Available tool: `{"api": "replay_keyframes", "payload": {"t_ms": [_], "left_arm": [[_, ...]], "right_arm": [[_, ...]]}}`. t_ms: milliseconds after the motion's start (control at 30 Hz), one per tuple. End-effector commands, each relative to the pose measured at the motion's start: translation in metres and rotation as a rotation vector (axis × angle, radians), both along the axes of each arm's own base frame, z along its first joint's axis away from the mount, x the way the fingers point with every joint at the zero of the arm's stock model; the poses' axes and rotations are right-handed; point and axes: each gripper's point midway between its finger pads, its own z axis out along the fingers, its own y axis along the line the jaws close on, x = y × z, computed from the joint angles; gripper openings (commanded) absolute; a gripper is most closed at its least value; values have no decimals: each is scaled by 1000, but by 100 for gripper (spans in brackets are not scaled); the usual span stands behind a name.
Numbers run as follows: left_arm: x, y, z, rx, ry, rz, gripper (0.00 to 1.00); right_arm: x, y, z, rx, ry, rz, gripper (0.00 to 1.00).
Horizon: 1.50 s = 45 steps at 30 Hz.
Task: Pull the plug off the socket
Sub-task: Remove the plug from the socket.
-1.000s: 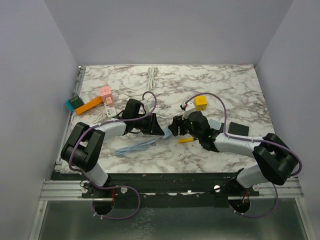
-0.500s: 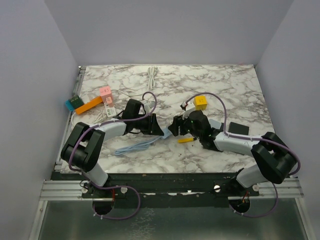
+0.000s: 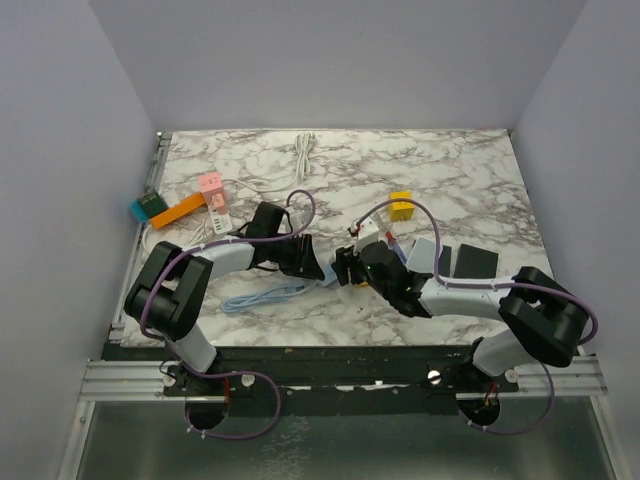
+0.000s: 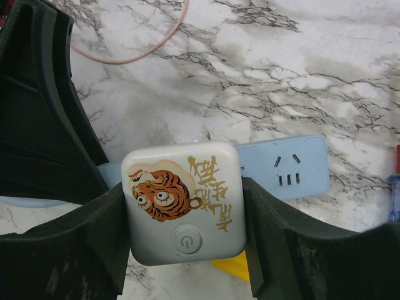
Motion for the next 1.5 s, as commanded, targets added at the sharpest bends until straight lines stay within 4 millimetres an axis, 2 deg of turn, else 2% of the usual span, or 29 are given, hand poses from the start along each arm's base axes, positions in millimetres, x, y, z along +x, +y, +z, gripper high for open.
{"api": "replay_keyframes", "payload": {"t_ms": [0,133,300,500,767,933,1300,1467], "left_arm": [[-2,-2,1,7,-6,-25,0],[-2,-2,1,4,-5,-27,0],[-2,-1,1,4,-6,-29,0],[-4,0,-3,16,0,-33,0],[-4,6,-8,57,-2,-28,0],[-4,6,-6,53,-11,-37,0],[-3,6,-6,57,-13,-38,0],[-2,6,-6,59,-14,-35,0]], "right_arm": [[3,-7,-1,-71,-79,-107,1],[-1,-5,0,-82,-98,-121,1],[3,-15,4,-62,-107,-210,1],[1,-10,0,-46,-71,-202,1],[15,-32,0,64,25,-211,1],[22,-40,-4,57,61,-189,1],[23,-41,-8,31,72,-197,1],[19,-24,3,20,21,-192,1]]}}
